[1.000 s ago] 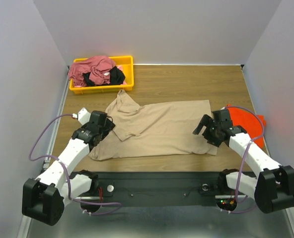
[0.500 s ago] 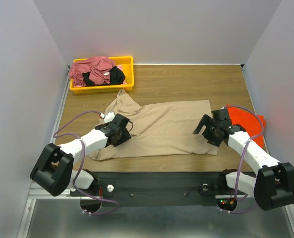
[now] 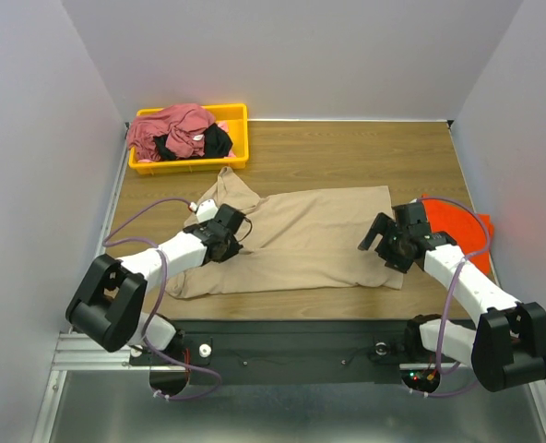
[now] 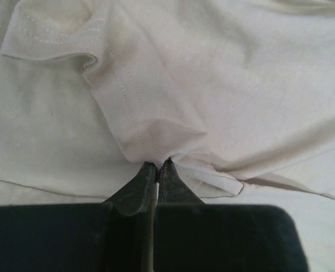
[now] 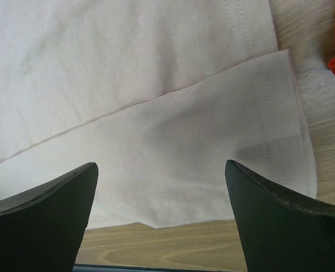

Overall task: Fold and stack the t-shirts
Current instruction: Fold the flattened tshirt in 1/3 of the way

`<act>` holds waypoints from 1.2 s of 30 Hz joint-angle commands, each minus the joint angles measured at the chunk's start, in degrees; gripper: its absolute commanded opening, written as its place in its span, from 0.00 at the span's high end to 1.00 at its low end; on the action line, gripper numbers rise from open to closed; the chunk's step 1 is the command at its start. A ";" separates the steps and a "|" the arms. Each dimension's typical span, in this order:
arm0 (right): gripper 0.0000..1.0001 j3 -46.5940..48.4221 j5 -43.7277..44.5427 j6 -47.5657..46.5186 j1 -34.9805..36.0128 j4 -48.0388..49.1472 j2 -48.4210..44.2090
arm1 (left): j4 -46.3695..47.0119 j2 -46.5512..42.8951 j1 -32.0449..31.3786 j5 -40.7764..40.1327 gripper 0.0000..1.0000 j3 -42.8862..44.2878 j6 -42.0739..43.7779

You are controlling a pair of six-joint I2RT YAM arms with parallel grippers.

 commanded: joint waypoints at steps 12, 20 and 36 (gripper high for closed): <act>0.00 -0.33 0.49 -0.26 0.20 0.93 0.52 | -3.24 10.62 -0.17 -5.81 0.79 13.64 9.94; 0.00 0.20 0.49 -0.70 0.20 0.93 1.23 | -2.44 12.73 -0.34 -4.59 0.27 18.83 12.05; 0.00 3.10 0.23 -4.91 0.38 0.93 -2.37 | 1.42 -3.77 -0.34 -1.43 0.02 9.36 10.99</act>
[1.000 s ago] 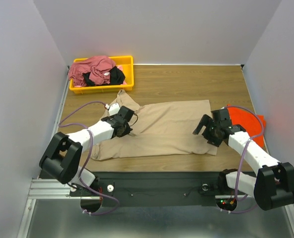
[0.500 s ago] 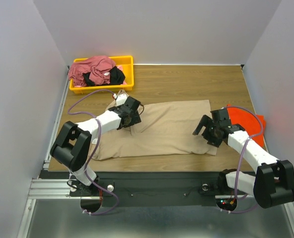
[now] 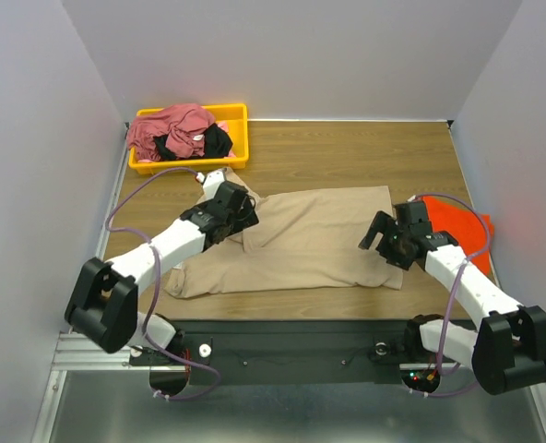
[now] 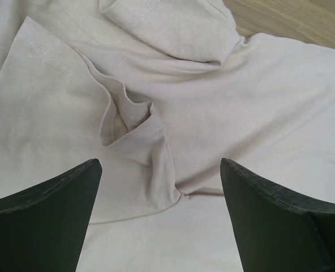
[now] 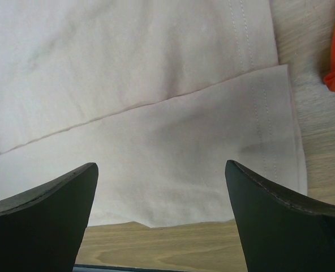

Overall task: Fold and stack the t-shirts
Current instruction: Fold the flattened tshirt in 1/3 of the way

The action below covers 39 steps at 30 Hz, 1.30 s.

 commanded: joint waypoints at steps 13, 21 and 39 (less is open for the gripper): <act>0.00 2.44 -2.58 -2.45 0.38 0.98 -2.70 | 9.65 1.25 -0.30 7.15 0.02 -7.54 0.24; 0.00 2.18 -3.02 -2.01 0.38 0.98 -3.50 | 13.00 12.08 -0.47 9.70 0.02 1.08 2.44; 0.00 5.43 -3.37 -3.33 0.38 1.32 -0.16 | 10.28 12.02 -0.48 8.57 0.02 9.71 4.99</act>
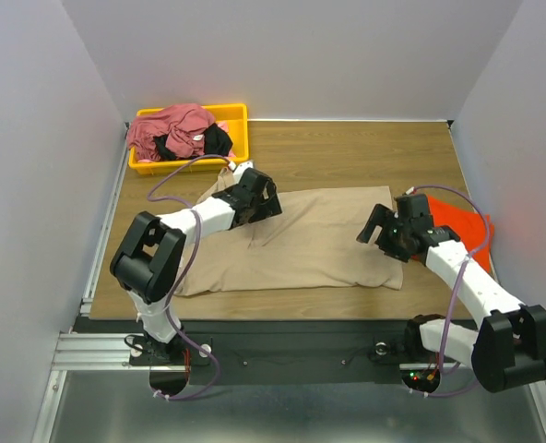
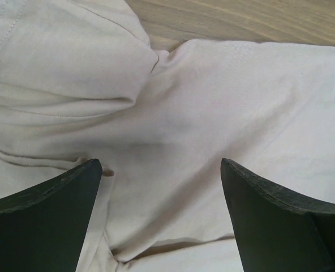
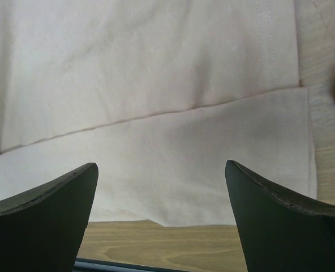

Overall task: Fold and stack the t-shirts
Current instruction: Fold the flattened tshirt in 1/3 of the way

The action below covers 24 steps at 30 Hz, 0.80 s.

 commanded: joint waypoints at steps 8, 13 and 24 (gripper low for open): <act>0.00 -3.07 -1.33 -0.16 0.46 3.60 0.96 | -6.11 -28.61 0.93 -9.70 0.01 -19.39 -6.82; 0.00 -7.20 -0.90 1.60 0.55 5.37 1.14 | -10.35 -36.00 6.20 -7.53 0.02 -31.70 -12.89; 0.00 -15.11 -2.48 10.56 0.55 3.96 -0.79 | -18.61 -44.37 12.88 -10.07 0.08 -37.63 -19.59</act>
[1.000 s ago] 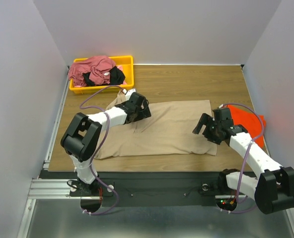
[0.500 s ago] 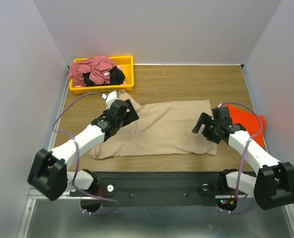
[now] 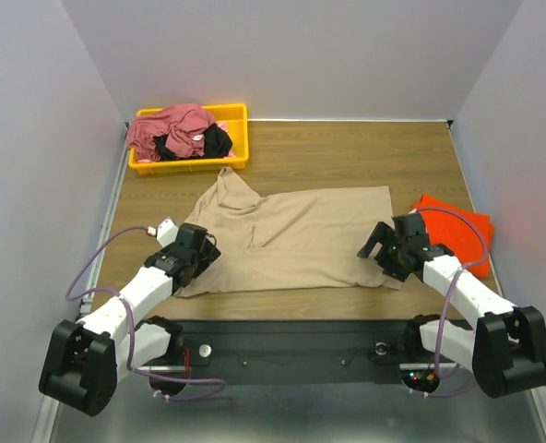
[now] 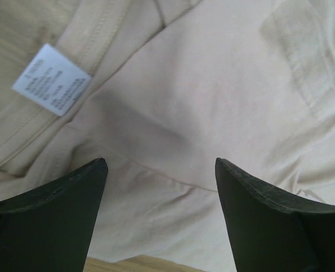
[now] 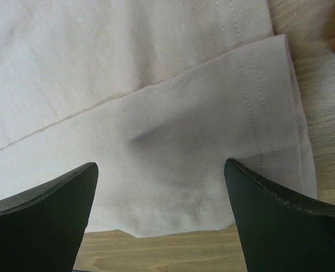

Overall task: Fold and stack the t-shirts
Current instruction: Fold the flattened tshirt in 1/3 of the way

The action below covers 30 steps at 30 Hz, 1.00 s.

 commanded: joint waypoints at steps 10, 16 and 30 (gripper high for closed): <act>0.00 -4.54 4.83 8.16 0.44 -13.53 -8.28 | -8.29 5.81 2.62 3.59 0.02 1.33 -2.98; 0.00 -2.35 5.29 6.76 0.53 -15.12 -7.42 | -9.78 5.11 2.62 3.60 0.02 1.68 -4.48; 0.00 17.07 9.85 -2.29 0.53 -10.91 0.58 | -1.74 7.37 2.88 -4.14 0.01 22.68 5.86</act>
